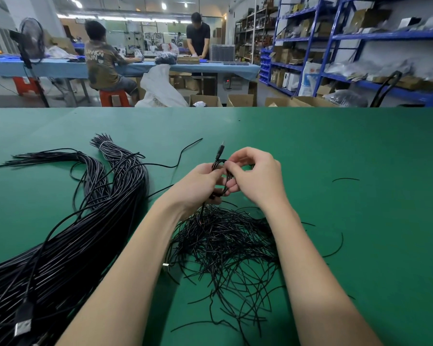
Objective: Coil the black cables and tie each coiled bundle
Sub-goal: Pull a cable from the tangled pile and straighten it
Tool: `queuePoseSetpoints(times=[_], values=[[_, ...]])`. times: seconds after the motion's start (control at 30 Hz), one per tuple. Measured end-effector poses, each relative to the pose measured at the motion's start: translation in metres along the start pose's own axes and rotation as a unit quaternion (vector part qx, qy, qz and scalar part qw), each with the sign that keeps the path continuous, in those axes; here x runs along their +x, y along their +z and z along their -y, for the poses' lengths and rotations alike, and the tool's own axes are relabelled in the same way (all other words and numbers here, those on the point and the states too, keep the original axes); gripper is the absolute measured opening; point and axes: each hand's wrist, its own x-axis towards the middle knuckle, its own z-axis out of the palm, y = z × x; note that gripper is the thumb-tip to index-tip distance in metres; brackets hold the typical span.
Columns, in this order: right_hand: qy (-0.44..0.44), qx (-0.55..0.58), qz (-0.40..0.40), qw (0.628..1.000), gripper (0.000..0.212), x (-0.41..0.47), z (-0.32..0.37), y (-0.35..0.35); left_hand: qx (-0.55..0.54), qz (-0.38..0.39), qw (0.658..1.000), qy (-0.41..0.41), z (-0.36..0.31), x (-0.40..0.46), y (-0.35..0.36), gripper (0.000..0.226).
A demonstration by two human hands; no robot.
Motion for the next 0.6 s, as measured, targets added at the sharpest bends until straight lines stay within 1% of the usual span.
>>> queuePoseSetpoints(times=[0.07, 0.13, 0.17, 0.23, 0.33, 0.37, 0.47, 0.53, 0.6], values=[[-0.008, -0.003, -0.009, 1.0, 0.016, 0.0, 0.001, 0.0, -0.017, 0.011, 1.0, -0.004, 0.0, -0.001, 0.002, 0.022], [-0.008, -0.025, -0.011, 1.0, 0.016, 0.001, 0.002, 0.001, -0.054, 0.028, 0.998, -0.014, -0.001, -0.001, 0.004, 0.027], [0.0, -0.038, -0.007, 0.999, 0.013, 0.002, 0.003, 0.001, -0.06, 0.034, 0.997, -0.015, -0.001, -0.001, 0.003, 0.031], [0.023, -0.019, 0.018, 0.999, 0.005, 0.002, 0.004, -0.001, -0.045, 0.051, 0.998, -0.006, 0.0, 0.0, 0.002, 0.036], [0.052, -0.003, 0.051, 0.997, 0.03, 0.003, 0.007, -0.003, -0.015, 0.066, 0.998, -0.001, 0.0, 0.001, 0.0, 0.035], [0.063, -0.009, 0.05, 0.997, 0.033, 0.002, 0.008, -0.002, -0.008, 0.062, 0.998, -0.006, 0.0, 0.001, 0.001, 0.033], [0.094, 0.014, 0.045, 0.994, 0.024, 0.003, 0.007, -0.002, -0.026, 0.076, 0.996, -0.038, -0.003, 0.002, 0.003, 0.029], [0.097, 0.039, 0.043, 0.994, 0.019, 0.003, 0.007, -0.005, -0.082, 0.115, 0.988, -0.059, -0.005, 0.002, 0.002, 0.024], [0.086, 0.09, 0.045, 0.991, 0.009, 0.003, 0.007, -0.01, -0.143, 0.133, 0.978, -0.068, -0.007, 0.002, -0.002, 0.027]])
